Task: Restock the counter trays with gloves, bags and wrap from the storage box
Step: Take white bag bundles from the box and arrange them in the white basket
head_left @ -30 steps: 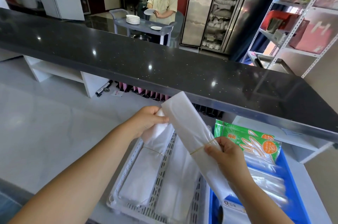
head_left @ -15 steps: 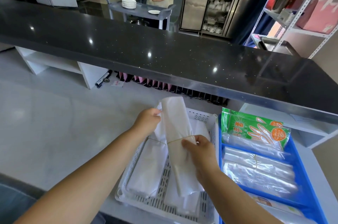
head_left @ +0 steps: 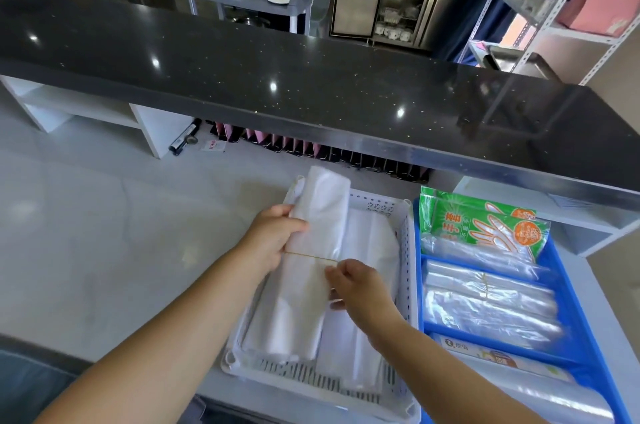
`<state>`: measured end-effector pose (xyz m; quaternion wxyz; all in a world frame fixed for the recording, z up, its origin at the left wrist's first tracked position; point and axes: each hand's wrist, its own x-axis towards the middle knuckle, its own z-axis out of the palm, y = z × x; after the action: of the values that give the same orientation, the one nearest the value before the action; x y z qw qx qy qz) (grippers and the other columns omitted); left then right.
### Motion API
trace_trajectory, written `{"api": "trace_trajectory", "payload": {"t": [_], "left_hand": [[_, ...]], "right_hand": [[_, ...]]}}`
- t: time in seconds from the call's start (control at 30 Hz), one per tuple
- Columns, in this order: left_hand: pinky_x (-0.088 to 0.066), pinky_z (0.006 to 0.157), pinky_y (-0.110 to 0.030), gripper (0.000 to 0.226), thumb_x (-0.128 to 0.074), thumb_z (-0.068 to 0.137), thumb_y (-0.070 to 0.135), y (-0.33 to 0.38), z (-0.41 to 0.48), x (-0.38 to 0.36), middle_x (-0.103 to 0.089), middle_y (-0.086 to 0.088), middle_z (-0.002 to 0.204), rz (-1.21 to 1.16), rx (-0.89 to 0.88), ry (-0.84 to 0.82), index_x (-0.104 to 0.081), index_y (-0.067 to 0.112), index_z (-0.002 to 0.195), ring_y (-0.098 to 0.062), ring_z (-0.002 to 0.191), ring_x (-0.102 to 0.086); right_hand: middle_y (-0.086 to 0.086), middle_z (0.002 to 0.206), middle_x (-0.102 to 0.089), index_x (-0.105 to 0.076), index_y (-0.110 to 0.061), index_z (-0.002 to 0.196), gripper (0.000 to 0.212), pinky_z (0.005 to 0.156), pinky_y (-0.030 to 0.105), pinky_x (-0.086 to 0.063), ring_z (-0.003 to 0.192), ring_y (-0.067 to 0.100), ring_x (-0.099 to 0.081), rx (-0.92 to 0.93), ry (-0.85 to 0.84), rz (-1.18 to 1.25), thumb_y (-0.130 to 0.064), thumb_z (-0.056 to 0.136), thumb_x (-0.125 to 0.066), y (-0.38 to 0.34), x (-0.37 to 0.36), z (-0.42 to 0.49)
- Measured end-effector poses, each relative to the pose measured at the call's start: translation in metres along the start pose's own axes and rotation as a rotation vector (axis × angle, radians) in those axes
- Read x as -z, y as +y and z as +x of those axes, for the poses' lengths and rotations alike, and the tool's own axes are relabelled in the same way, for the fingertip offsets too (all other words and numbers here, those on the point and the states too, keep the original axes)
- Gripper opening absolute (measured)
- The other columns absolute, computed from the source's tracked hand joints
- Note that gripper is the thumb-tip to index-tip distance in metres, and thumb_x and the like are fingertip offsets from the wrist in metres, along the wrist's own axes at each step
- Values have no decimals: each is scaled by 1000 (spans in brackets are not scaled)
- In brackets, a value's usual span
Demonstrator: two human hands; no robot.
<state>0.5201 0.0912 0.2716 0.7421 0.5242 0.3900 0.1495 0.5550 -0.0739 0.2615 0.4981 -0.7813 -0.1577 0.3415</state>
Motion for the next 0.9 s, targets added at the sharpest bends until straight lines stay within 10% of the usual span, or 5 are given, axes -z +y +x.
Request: {"api": "trace_trajectory", "payload": {"t": [0.13,0.3,0.57,0.9], "left_hand": [[-52,56,-25,25,-58,73,-12,20,1,23,-65,-9,77,1,-56,41,-62,11,82,-19,64,-62],[-51,66,-30,27,-58,75,-11,26,-3,37,-66,-9,82,-12,-55,43,-63,8,94,-21,70,-63],[-50,64,-31,29,-59,74,-10,13,-10,45,-65,-8,83,-29,-49,102,-62,6,98,-21,71,-62],[-52,60,-27,32,-64,69,-13,-8,-5,-7,-65,-8,79,77,-67,50,-61,7,93,-20,65,-62]], "right_hand": [[-3,105,-69,-65,-22,104,21,82,26,-46,97,14,-61,445,21,-770,-16,91,-50,18,19,11],[0,136,-51,-53,-19,126,59,116,38,-9,132,18,-39,841,-380,-1327,8,73,-55,24,23,38],[-4,91,-67,-64,-22,101,42,97,40,-47,84,18,-63,1172,-328,-1530,-6,64,-76,13,33,46],[-5,86,-65,-61,-24,88,24,103,44,-41,91,19,-60,1321,-56,-1515,-7,72,-66,22,72,33]]}}
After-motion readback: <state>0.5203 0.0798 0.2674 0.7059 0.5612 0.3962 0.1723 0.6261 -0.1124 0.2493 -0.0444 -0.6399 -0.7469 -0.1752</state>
